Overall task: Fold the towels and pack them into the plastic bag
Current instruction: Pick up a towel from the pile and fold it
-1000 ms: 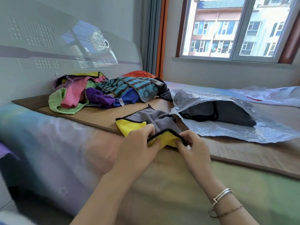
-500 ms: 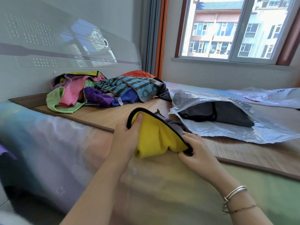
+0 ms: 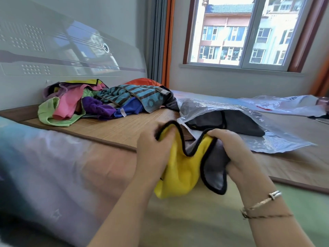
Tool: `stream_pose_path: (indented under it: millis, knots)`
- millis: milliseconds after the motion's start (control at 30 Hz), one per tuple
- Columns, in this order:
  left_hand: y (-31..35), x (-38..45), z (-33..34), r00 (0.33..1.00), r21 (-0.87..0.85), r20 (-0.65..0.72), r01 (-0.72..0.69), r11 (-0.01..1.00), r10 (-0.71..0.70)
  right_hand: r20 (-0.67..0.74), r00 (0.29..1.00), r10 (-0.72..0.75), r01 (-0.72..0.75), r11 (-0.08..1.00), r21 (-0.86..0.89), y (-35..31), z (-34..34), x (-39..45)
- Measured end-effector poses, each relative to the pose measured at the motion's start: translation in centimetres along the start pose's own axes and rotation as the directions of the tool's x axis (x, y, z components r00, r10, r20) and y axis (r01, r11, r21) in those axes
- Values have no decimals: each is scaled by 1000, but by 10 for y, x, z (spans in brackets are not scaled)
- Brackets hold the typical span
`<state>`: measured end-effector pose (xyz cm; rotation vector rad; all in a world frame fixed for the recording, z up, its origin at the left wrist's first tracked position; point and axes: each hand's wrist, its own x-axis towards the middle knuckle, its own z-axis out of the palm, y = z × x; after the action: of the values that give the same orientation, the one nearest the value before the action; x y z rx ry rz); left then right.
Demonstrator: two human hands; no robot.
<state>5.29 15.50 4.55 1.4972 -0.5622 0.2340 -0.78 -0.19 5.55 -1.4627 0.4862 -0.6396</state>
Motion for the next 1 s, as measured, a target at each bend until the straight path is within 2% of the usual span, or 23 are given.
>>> stream_pose_path:
  millis: [100, 167, 267, 300, 367, 433, 467, 500, 533, 567, 600, 700, 767, 800, 833, 900, 967, 1000]
  knots:
    - [4, -5, 12, 959, 3, 265, 102, 995, -99, 67, 998, -6, -3, 991, 132, 0, 4, -1]
    - [5, -7, 14, 918, 28, 352, 183, 983, -181, 111, 993, -27, 0, 971, 238, -5, 3, -1]
    - [4, -6, 13, 864, -40, 437, 298, 954, -251, 186, 982, -33, -39, 929, 368, -7, -3, -2]
    - [3, -6, 14, 850, -54, 461, 312, 949, -253, 231, 972, -30, -67, 915, 399, -8, -4, -3]
    - [1, -6, 17, 875, -28, 432, 255, 967, -218, 299, 953, -36, -109, 884, 454, -8, -5, -5]
    - [-1, -5, 19, 916, -39, 339, 243, 969, -216, 259, 964, -67, -57, 893, 446, -7, -4, -7]
    - [-3, -5, 19, 924, -66, 290, 281, 957, -251, 183, 971, -153, 78, 929, 361, -6, -4, -9]
    - [-6, -4, 18, 920, -113, 244, 341, 933, -306, 97, 949, -302, 285, 946, 155, -4, -3, -12]
    - [-8, -2, 16, 906, -184, 205, 408, 894, -372, 55, 878, -475, 479, 871, -107, -2, -1, -16]
    - [-9, -1, 14, 884, -260, 180, 466, 846, -432, 84, 792, -605, 598, 738, -312, 1, 0, -19]
    - [-10, 1, 13, 867, -325, 167, 499, 804, -470, 162, 725, -669, 664, 618, -422, 4, 1, -23]
    - [-8, 3, 12, 863, -410, 138, 497, 765, -486, 416, 692, -589, 710, 456, -536, 14, 3, -30]
    - [-8, 1, 13, 872, -413, 129, 480, 774, -472, 460, 673, -580, 710, 332, -621, 22, 2, -29]
    - [-7, 0, 14, 877, -404, 128, 473, 783, -464, 446, 668, -595, 704, 312, -637, 23, 1, -28]
    - [-6, -2, 15, 881, -393, 124, 466, 793, -457, 412, 686, -600, 688, 351, -635, 24, 0, -29]
    - [-2, -4, 16, 887, -349, 68, 450, 822, -457, 298, 786, -542, 607, 586, -537, 18, -4, -29]
    - [4, -3, 14, 888, -327, -7, 433, 840, -461, 208, 874, -439, 484, 826, -288, 6, -9, -31]
    - [6, -2, 13, 887, -331, -35, 425, 842, -461, 172, 907, -384, 409, 902, -141, 0, -13, -33]
